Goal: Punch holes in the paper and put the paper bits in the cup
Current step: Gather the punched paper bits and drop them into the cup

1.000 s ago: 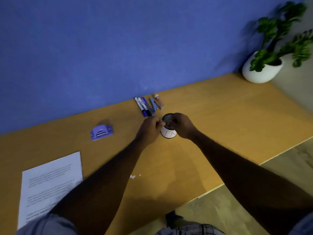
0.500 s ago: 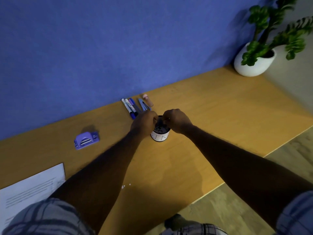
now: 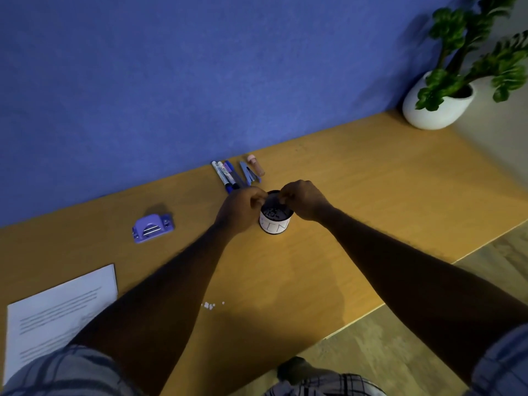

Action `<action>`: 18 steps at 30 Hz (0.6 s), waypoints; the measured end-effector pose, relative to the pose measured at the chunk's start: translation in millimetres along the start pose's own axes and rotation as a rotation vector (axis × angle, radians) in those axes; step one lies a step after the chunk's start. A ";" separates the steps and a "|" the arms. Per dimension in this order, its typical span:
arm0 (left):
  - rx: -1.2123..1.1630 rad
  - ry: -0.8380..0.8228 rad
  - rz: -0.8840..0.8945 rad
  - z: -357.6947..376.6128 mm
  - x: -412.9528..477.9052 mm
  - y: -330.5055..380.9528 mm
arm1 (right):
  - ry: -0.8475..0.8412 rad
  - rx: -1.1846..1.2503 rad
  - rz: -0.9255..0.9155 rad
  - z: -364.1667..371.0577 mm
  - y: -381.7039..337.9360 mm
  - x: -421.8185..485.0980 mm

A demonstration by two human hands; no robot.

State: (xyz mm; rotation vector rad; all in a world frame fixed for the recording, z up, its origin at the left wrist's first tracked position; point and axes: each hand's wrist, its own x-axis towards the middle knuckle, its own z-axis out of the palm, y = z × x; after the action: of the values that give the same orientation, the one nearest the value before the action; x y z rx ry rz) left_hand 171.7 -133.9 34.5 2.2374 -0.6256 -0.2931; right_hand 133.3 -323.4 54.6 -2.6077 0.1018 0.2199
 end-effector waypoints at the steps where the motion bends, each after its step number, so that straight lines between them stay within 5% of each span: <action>1: -0.063 0.010 -0.023 -1.5 -4.3 -2.3 | -0.006 0.063 0.014 0.0 -0.4 -0.7; 9: -0.594 0.081 -0.341 -15.8 -49.8 -25.0 | 0.038 0.729 0.294 -1.5 -7.5 -16.3; 18: -0.271 0.086 -0.362 -27.7 -125.8 -87.7 | 0.043 0.695 0.149 39.7 -39.8 -44.5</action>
State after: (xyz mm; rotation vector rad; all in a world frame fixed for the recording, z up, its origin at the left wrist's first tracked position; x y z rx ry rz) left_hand 105.5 -0.2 -10.6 2.0762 -0.1212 -0.4323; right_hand 88.6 -267.6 48.1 -1.9128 0.3259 0.1456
